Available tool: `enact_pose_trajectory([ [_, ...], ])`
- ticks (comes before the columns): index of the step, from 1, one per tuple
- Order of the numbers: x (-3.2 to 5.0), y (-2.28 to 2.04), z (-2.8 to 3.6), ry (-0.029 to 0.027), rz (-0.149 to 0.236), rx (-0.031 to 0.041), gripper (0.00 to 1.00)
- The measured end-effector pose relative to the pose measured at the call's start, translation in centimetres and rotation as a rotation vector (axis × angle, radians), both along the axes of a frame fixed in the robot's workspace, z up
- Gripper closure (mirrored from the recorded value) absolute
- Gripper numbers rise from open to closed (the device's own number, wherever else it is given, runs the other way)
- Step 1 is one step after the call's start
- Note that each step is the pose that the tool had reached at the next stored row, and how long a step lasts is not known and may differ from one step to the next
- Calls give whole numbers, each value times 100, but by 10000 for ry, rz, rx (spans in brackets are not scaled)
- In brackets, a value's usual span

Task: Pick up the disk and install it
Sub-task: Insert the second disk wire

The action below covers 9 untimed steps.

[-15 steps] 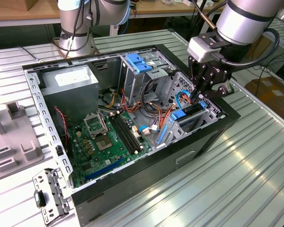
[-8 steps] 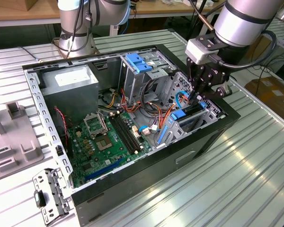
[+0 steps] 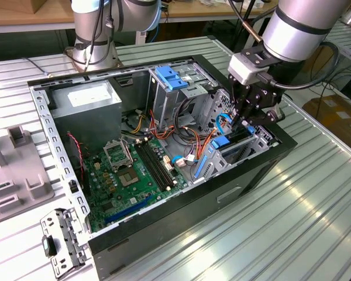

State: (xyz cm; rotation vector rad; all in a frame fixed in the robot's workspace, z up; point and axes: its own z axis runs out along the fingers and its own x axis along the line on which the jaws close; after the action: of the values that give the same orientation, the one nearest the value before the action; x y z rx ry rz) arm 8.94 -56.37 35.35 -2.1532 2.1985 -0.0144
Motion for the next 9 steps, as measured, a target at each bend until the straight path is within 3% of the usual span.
enact_pose_trajectory([
  [9, 0, -32, -44, 0, 1, -1, 84],
])
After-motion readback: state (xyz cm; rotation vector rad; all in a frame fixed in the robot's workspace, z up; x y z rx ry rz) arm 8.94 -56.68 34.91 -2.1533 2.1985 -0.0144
